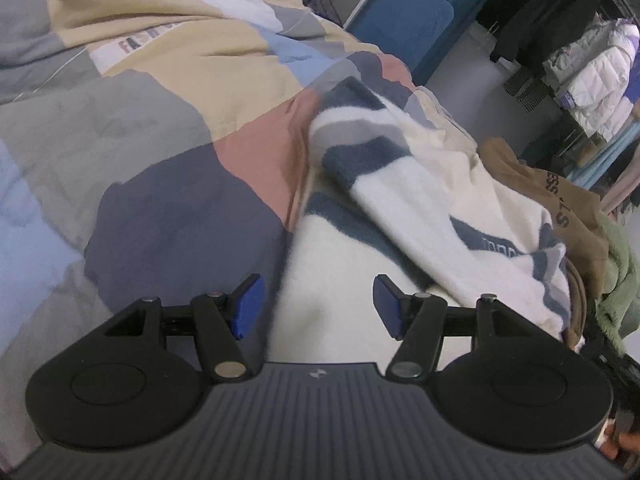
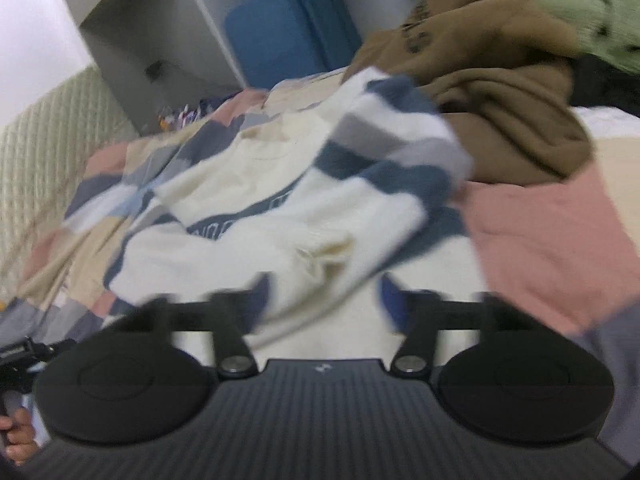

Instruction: Fold large clothes

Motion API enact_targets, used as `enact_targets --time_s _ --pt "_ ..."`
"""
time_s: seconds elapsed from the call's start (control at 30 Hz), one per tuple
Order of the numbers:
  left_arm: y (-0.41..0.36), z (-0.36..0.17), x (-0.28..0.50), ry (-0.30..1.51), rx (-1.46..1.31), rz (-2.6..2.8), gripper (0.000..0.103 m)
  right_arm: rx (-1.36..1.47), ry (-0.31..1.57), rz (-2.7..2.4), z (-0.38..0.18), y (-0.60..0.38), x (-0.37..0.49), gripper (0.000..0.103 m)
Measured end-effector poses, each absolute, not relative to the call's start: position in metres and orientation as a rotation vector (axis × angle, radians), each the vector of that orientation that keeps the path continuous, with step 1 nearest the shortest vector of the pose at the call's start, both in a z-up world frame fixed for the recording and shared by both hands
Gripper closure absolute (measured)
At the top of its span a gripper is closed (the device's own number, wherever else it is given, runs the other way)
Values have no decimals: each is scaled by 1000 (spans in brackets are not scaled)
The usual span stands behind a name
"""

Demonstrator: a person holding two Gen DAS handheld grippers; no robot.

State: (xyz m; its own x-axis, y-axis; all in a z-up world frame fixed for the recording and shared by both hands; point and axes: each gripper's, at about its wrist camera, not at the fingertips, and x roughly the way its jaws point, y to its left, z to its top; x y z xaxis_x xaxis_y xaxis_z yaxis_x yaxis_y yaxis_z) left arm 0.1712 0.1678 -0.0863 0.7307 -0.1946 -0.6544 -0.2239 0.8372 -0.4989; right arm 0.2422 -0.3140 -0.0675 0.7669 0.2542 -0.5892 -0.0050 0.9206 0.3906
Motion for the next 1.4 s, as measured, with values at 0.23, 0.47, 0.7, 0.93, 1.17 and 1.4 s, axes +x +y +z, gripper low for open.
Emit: enact_targets --time_s 0.23,0.47,0.7,0.93,1.17,1.4 --pt "158 -89 157 830 -621 67 36 677 812 -46 -99 -376 209 19" --pt "157 -110 148 922 -752 107 35 1025 931 151 -142 -383 213 18" --pt "141 -121 130 922 -950 -58 35 1009 971 385 -136 -343 198 18" --pt "120 -132 116 990 -988 -78 35 942 1047 297 -143 -323 184 31" --pt "104 -143 116 1056 -999 -128 40 862 1041 283 -143 -311 184 65" --pt "97 -125 105 1012 -963 -152 81 1020 859 409 -120 -344 178 83"
